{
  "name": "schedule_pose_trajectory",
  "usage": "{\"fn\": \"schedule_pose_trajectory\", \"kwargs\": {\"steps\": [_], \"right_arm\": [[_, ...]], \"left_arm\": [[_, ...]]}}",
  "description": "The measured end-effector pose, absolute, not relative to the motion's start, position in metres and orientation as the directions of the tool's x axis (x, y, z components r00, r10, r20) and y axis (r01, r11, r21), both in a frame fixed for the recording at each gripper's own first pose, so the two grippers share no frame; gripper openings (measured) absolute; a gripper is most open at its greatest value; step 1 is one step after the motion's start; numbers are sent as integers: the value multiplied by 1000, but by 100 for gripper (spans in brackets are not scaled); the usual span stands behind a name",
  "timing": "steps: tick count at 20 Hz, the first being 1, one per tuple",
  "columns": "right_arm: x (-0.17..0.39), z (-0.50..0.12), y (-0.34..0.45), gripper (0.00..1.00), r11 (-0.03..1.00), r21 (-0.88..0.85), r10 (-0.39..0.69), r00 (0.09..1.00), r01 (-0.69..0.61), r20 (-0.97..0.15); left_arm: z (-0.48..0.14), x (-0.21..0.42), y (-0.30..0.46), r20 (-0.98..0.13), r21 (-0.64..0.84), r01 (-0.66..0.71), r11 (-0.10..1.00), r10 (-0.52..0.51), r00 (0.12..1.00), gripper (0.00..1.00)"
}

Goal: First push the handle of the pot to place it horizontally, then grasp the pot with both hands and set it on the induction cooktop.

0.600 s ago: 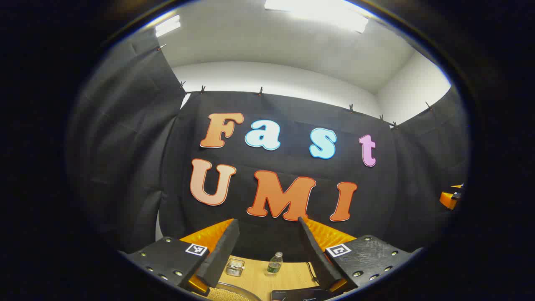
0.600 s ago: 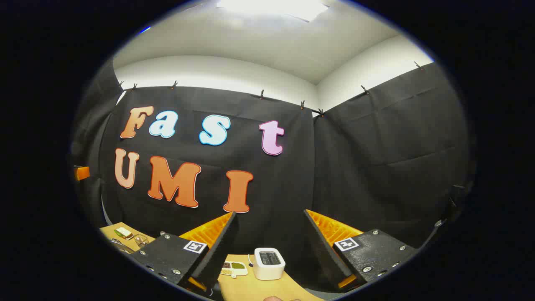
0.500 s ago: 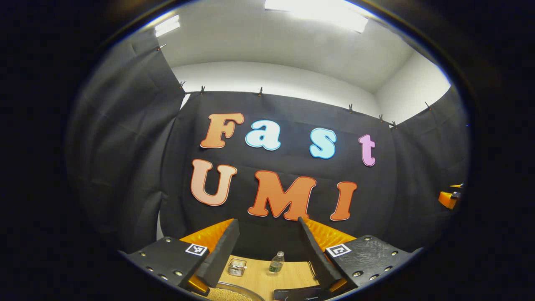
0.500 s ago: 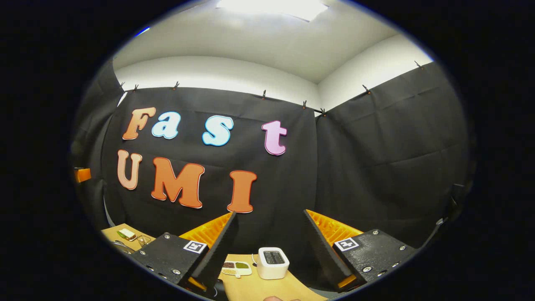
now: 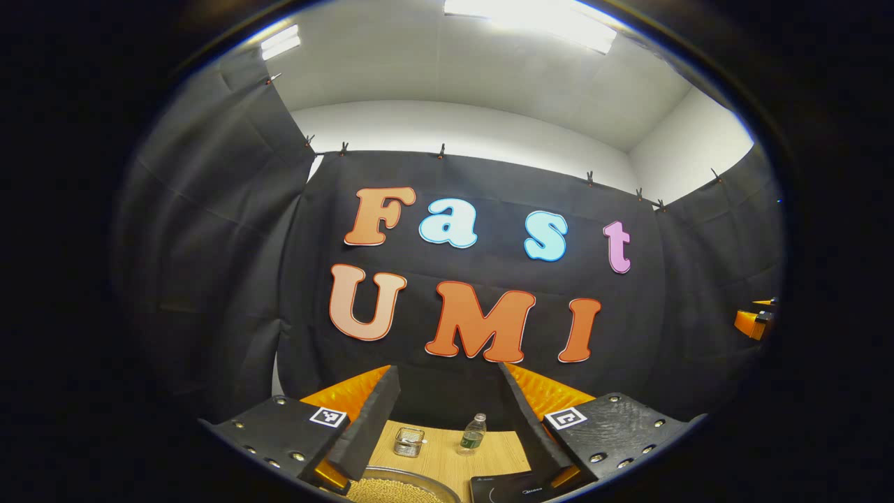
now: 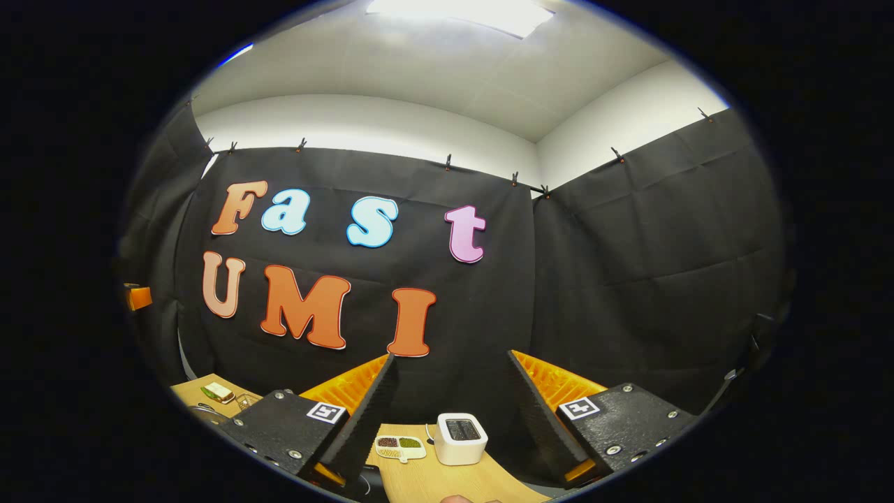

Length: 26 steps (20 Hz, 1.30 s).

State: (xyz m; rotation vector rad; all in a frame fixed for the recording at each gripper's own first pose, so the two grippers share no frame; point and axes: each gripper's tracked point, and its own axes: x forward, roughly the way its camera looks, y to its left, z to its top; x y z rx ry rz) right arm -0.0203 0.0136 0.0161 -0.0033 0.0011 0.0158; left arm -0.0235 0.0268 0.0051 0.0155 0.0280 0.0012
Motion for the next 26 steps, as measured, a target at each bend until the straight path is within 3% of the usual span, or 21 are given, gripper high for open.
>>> {"fn": "schedule_pose_trajectory", "kwargs": {"steps": [8,14,15,16,23,26], "right_arm": [[-29,37,-29,95,1000,-2,-30,999,30,18],[-28,31,-53,95,998,-28,-54,999,54,6],[-24,27,-60,100,998,-29,-54,999,55,4],[-27,25,-70,95,998,-32,-57,998,57,4],[-15,3,-94,95,1000,-18,-22,1000,22,-13],[-7,-5,-102,95,1000,-4,4,1000,-4,-15]], "left_arm": [[12,-14,11,-22,34,27,999,-26,999,87],[6,-2,-37,-30,0,64,998,-64,998,87],[6,0,-45,-32,2,72,997,-72,997,87],[7,1,-50,-28,6,75,997,-75,997,87],[-3,-3,-72,-58,42,33,999,-31,998,86],[-15,-10,-82,-95,63,23,998,-17,995,91]]}}
